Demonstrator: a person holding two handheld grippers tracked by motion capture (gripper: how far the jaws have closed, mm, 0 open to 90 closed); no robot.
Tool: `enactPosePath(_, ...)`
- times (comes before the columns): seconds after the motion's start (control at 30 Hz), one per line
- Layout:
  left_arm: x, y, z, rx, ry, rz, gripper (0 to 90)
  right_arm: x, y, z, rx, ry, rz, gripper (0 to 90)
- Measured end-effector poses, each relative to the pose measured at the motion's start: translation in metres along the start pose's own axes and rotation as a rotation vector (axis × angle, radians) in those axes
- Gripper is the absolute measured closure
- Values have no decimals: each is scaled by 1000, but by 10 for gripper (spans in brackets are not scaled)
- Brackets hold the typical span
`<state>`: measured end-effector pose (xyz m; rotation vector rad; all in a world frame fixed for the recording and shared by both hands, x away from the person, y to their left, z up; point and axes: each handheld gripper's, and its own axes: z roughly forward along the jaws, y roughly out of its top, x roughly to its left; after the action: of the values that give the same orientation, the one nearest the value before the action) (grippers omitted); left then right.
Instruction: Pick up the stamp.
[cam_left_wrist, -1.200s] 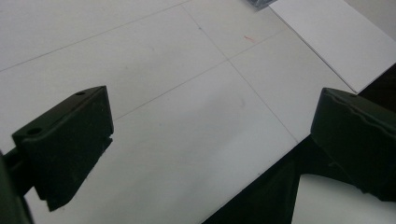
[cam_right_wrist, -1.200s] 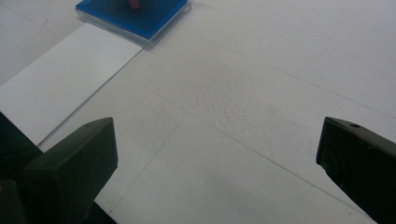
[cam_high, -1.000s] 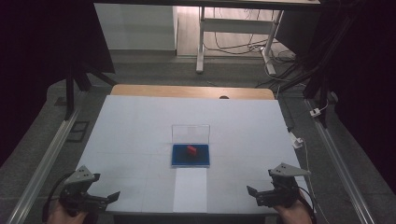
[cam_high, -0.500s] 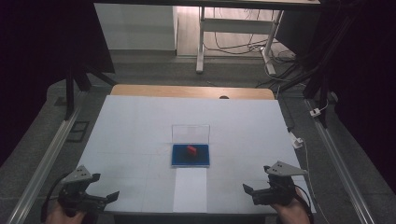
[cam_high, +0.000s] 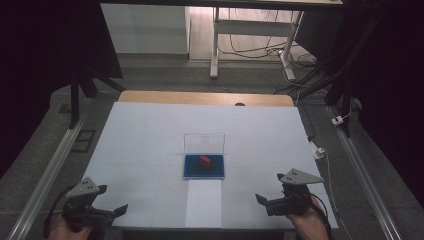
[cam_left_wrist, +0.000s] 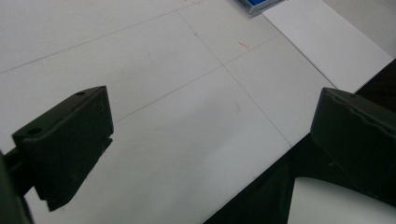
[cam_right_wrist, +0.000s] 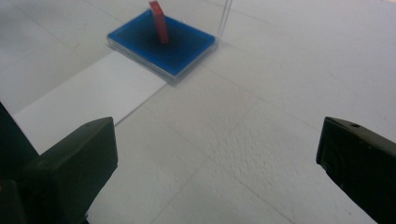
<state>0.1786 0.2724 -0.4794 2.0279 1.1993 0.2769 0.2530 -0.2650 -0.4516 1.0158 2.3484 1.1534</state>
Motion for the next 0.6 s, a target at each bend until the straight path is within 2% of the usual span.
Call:
enactPosePath(0.13, -1, 1, 0, 0, 6, 9, 0, 1, 4, 5, -17, 39, -17, 0)
enactPosePath(0.27, -1, 1, 1, -6, 14, 17, 0, 4, 9, 11, -30, 78, -11, 0)
enactPosePath(0.6, -2, 2, 0, -19, 21, 33, 0, 9, 17, 24, -9, 112, -43, 0)
